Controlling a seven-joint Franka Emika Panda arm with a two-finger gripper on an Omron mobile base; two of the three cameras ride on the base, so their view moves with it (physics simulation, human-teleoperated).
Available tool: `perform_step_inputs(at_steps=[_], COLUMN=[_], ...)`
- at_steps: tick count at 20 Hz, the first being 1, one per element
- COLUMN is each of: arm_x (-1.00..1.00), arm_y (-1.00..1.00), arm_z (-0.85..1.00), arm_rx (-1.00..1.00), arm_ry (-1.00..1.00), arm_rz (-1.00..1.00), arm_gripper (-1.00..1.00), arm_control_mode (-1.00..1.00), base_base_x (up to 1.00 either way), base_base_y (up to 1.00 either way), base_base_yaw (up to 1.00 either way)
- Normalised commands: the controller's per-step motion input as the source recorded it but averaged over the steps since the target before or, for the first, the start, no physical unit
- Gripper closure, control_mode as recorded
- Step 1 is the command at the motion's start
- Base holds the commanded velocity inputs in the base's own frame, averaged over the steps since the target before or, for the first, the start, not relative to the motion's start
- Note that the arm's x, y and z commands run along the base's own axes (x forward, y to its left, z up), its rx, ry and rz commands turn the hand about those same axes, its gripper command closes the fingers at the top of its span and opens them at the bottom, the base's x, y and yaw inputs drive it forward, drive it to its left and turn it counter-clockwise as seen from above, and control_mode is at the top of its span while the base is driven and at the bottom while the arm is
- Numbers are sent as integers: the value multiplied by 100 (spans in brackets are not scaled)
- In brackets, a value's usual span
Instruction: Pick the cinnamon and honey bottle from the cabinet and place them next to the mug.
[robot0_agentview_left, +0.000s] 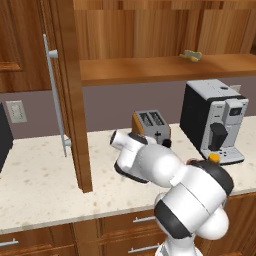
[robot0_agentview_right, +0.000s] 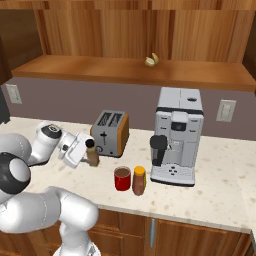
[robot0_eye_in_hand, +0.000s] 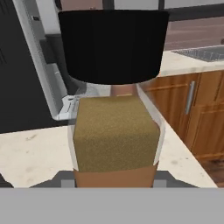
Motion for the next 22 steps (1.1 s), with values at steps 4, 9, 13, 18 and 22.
perform_step_inputs(at_steps=[4,9,13,18,22], arm_x=[-6,-16,-4,0,0], arm_y=[-25,-10,-1,0,0], arm_z=[-24,-54,-41,-41,-41], arm_rx=[0,0,0,0,0], arm_ry=[-2,-1,-3,-4,-5], arm_rz=[-12,-9,-6,-4,-4], arm_gripper=[100,100,100,100,100], arm_control_mode=[-100,-100,-100,-100,-100], base_base_x=[0,0,0,0,0], base_base_y=[0,0,0,0,0], base_base_yaw=[0,0,0,0,0])
